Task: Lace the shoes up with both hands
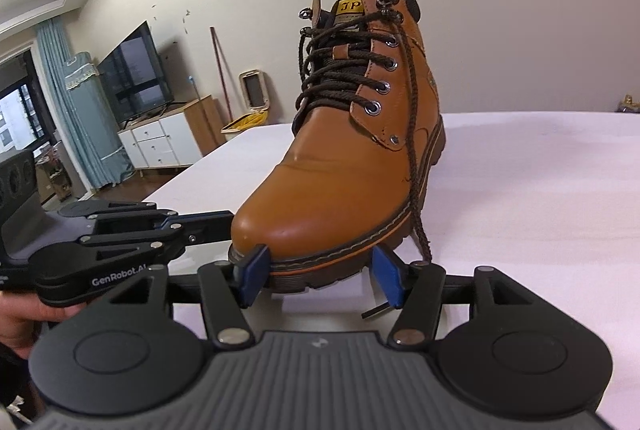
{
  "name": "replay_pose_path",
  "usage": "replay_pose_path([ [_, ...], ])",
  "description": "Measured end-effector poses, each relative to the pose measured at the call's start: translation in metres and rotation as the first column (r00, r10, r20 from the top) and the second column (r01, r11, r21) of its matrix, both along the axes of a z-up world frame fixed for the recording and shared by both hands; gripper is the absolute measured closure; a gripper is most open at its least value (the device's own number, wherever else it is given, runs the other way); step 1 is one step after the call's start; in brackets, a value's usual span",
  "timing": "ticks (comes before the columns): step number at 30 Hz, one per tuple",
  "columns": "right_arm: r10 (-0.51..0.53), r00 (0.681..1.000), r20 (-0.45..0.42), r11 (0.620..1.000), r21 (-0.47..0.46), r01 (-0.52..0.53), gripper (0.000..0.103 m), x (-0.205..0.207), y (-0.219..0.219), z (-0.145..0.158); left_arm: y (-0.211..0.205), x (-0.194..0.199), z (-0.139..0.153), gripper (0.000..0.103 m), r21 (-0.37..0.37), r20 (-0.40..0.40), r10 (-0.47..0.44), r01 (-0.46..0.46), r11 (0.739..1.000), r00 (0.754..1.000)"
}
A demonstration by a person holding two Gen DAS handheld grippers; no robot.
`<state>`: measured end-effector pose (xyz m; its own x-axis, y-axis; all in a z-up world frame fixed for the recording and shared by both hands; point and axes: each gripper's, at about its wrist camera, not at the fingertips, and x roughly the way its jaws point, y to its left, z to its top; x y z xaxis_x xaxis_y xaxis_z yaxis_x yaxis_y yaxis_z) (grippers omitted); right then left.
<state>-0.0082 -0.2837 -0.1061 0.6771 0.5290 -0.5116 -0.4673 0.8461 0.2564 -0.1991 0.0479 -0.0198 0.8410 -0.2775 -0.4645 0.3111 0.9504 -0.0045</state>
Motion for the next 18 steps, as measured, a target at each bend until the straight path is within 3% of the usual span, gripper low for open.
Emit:
replay_pose_path([
  [7, -0.002, 1.000, -0.009, 1.000, 0.021, 0.002, 0.044, -0.003, -0.003, -0.003, -0.006, -0.018, 0.003, 0.103, 0.006, -0.010, 0.021, -0.021, 1.000, 1.000],
  [9, -0.004, 1.000, -0.011, 1.000, 0.028, 0.004, 0.045, -0.006, -0.003, -0.002, -0.006, -0.020, 0.003, 0.096, 0.008, -0.012, 0.035, -0.035, 0.999, 0.999],
  [11, -0.014, 1.000, -0.005, 0.999, 0.038, 0.014, 0.045, -0.006, -0.006, 0.000, -0.004, -0.021, 0.003, 0.078, 0.005, -0.019, 0.081, -0.081, 0.997, 0.997],
  [14, -0.018, 1.000, -0.015, 0.998, 0.058, 0.019, 0.043, -0.005, -0.016, 0.005, 0.001, -0.022, 0.004, 0.062, -0.024, -0.028, 0.126, -0.127, 0.992, 0.992],
  [18, -0.016, 1.000, -0.023, 0.999, 0.049, 0.017, 0.042, -0.006, -0.023, 0.010, 0.003, -0.029, 0.003, 0.055, -0.030, -0.031, 0.178, -0.179, 0.983, 0.984],
])
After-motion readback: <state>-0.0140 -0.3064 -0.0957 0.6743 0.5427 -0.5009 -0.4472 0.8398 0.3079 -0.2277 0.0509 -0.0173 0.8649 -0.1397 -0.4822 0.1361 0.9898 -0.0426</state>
